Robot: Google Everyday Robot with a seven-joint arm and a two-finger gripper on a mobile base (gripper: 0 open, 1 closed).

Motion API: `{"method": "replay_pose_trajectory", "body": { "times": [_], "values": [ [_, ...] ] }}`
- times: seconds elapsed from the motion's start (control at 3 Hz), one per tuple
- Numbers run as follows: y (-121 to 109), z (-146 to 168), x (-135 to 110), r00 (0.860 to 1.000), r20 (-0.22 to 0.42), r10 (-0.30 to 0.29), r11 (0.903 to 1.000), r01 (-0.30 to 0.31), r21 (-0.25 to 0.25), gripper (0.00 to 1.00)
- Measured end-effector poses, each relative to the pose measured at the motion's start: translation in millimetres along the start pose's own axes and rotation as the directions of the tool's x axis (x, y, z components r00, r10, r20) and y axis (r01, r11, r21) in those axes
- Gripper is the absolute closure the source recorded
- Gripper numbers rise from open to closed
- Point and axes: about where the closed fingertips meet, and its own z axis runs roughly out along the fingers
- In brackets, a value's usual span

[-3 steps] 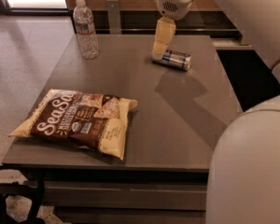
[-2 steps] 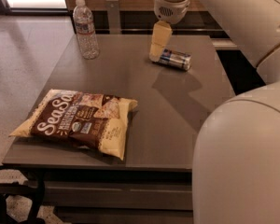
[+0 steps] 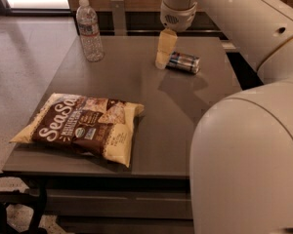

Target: Place redbull can upright

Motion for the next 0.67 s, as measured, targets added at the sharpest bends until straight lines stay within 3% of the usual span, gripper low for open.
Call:
{"method": "replay_pose_trajectory", "body": {
  "times": [0.67],
  "values": [
    [-3,26,-2,1.000,-0.019,-0.015,0.9996,0.015,-0.025,0.00]
  ]
}}
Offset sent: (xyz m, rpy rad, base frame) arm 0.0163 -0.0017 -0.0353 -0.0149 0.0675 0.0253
